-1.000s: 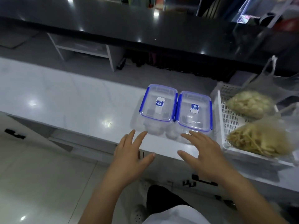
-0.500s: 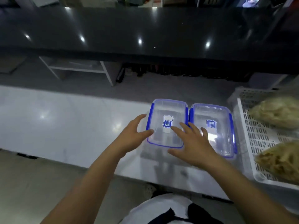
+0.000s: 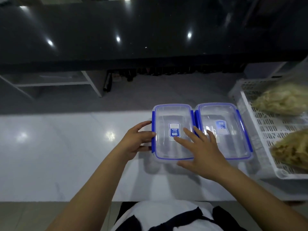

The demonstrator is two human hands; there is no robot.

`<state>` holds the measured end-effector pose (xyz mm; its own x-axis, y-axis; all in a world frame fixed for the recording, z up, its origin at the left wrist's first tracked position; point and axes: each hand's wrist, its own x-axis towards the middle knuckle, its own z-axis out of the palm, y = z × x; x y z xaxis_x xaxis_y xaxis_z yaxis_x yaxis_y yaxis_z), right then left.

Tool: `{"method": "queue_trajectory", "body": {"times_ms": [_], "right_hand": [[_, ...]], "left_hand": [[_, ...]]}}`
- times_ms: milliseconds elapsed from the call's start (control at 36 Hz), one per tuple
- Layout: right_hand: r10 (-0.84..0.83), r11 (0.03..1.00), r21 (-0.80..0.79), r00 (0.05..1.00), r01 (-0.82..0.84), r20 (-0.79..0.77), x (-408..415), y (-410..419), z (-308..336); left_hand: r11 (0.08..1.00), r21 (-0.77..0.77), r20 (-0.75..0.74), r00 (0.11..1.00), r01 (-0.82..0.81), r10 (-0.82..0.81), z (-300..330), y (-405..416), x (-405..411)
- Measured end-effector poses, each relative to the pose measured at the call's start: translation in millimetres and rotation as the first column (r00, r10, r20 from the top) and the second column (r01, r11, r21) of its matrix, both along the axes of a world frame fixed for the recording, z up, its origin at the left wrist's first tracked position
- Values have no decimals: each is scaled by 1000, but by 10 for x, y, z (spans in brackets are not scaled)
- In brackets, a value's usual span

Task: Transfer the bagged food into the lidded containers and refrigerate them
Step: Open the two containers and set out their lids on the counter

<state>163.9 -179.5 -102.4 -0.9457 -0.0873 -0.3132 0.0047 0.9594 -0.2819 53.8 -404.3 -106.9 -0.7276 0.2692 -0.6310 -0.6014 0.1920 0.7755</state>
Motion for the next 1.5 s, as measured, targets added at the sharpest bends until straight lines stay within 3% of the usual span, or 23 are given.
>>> {"method": "queue_trajectory", "body": {"times_ms": [444,694,833,889,944,1000,1083,1306,1500], "right_hand": [[11,999,-53,1000,-11,-12,14,-1010,11],[-49,993,-103,999,50,16,-4,-1204,16],[-127,962,-236,991,134,46,-34,-1191,85],[-269,886,-387,963,257,22,-65,-1134,132],[-478,732,-539,878,416,27,-129,-1052,176],[-642,532,-634,756,562,131,-227,-968,213],[-659,337,-634,655,696,369,-372,-850,234],[-603,231,-561,570,795,558,-592,-763,134],[-471,53,-524,484,850,738,-544,-636,-14]], "left_hand": [[998,56,-20,1000,18,-17,-60,-1090,-95],[992,123,31,999,34,-38,-143,-1313,-178],[993,117,54,998,14,-20,-156,-1376,-189],[996,79,17,999,-31,30,-114,-1366,-175],[998,-2,-90,994,-69,69,-71,-1342,-159],[995,-86,-226,974,-56,35,-36,-1308,-131],[995,-96,-320,946,12,-43,14,-1239,-74],[997,-52,-232,971,51,-62,-42,-1053,-23],[999,-17,-164,986,41,-43,-39,-1096,-94]]}}
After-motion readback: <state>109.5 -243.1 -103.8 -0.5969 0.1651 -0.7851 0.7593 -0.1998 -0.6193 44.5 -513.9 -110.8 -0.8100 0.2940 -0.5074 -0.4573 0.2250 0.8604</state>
